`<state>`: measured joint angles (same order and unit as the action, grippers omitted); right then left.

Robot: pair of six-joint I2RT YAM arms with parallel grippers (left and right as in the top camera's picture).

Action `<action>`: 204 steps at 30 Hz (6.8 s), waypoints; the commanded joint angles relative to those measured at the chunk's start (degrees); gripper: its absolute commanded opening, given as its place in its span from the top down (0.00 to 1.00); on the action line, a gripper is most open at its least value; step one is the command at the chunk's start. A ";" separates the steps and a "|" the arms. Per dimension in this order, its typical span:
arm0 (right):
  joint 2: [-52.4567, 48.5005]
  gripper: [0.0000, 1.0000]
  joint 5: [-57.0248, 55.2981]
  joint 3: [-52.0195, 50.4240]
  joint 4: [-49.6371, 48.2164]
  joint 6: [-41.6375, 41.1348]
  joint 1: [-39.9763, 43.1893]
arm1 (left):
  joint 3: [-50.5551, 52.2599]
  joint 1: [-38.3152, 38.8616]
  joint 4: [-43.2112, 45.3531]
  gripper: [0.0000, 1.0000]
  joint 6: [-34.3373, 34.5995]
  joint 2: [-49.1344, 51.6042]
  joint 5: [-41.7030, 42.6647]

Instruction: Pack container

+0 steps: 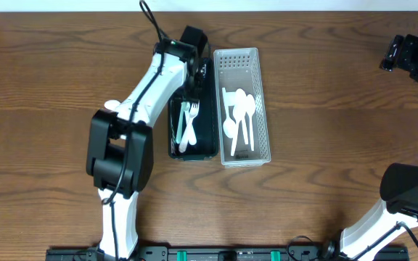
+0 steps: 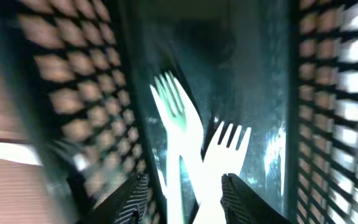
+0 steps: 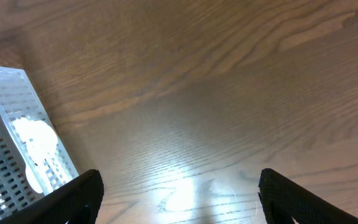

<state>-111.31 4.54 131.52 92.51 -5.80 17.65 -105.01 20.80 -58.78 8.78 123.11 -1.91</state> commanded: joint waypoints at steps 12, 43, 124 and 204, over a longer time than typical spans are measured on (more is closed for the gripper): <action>0.57 0.17 0.44 0.68 0.04 0.76 -0.48 | -5.01 -18.23 -1.95 0.45 24.76 -18.64 -12.52; 0.57 0.17 0.44 0.68 0.07 0.76 -0.48 | -1.44 -31.06 -2.25 0.30 53.02 9.57 9.44; 0.57 0.16 0.44 0.68 -0.15 0.76 -0.48 | 3.52 6.36 2.03 0.87 7.13 -12.00 2.84; 60.17 0.01 -0.22 -90.58 -86.51 15.37 -12.17 | 69.64 -13.33 51.52 0.02 -7.69 -89.26 -4.72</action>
<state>-58.48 4.10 48.31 6.68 5.45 7.25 -41.34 6.98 -7.16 1.43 41.23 -6.76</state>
